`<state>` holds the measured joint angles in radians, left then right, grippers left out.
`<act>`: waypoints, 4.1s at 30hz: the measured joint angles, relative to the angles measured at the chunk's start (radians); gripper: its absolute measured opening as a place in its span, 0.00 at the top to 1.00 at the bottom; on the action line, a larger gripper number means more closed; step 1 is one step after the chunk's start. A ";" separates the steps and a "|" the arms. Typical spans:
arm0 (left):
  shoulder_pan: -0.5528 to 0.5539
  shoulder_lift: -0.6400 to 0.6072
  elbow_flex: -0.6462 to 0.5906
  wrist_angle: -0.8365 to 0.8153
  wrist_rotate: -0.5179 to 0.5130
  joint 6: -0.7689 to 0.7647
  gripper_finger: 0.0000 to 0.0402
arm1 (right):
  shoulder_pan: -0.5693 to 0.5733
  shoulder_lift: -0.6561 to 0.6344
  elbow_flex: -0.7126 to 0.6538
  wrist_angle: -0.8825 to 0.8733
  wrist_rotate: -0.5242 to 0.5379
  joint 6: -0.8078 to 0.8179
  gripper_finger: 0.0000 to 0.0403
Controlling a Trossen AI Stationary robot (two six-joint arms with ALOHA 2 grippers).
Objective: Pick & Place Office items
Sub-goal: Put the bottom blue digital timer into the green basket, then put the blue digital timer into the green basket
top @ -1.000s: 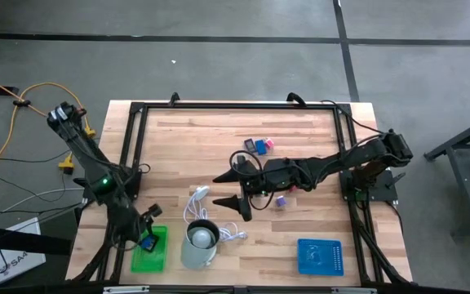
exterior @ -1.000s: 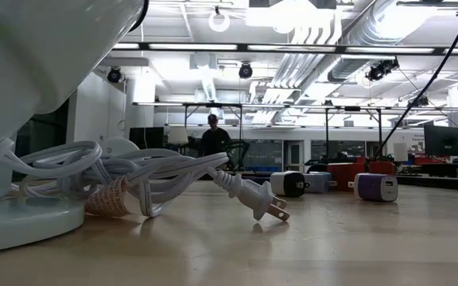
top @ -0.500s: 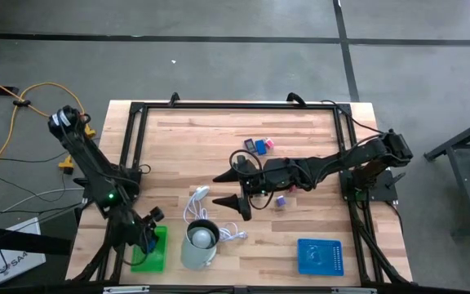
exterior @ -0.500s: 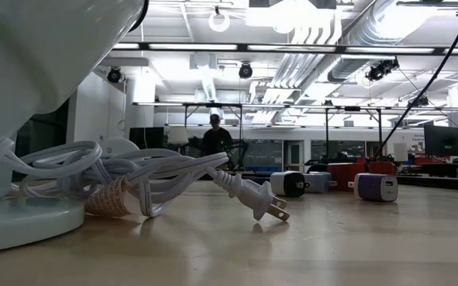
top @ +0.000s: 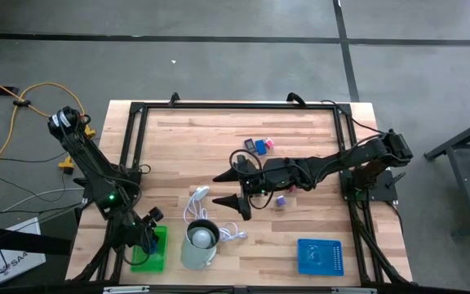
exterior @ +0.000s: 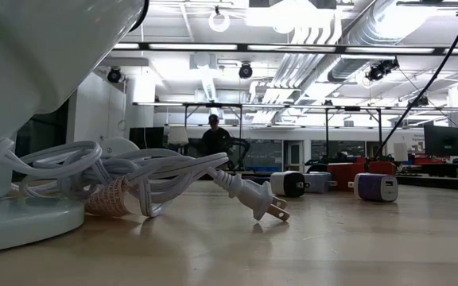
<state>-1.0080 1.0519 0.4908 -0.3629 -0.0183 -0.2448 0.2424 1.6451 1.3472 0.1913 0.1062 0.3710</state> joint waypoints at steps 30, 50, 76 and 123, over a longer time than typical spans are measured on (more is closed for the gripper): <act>0.095 -0.209 0.010 0.013 -0.098 0.123 0.52 | 0.000 0.000 0.000 -0.009 0.000 -0.001 0.23; 0.770 -0.520 0.011 0.030 -0.380 0.297 0.52 | -0.074 0.000 0.000 -0.260 0.034 -0.104 0.23; 1.111 -0.519 0.011 0.082 -0.378 0.272 0.52 | -0.574 0.000 0.000 -0.799 -0.046 -0.025 0.23; 1.111 -0.519 0.011 0.082 -0.378 0.275 0.52 | -0.514 0.196 0.000 -1.000 0.053 0.725 0.28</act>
<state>0.1028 0.5328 0.5022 -0.2806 -0.3965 0.0300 -0.2719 1.8416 1.3474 -0.8087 0.1597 1.0957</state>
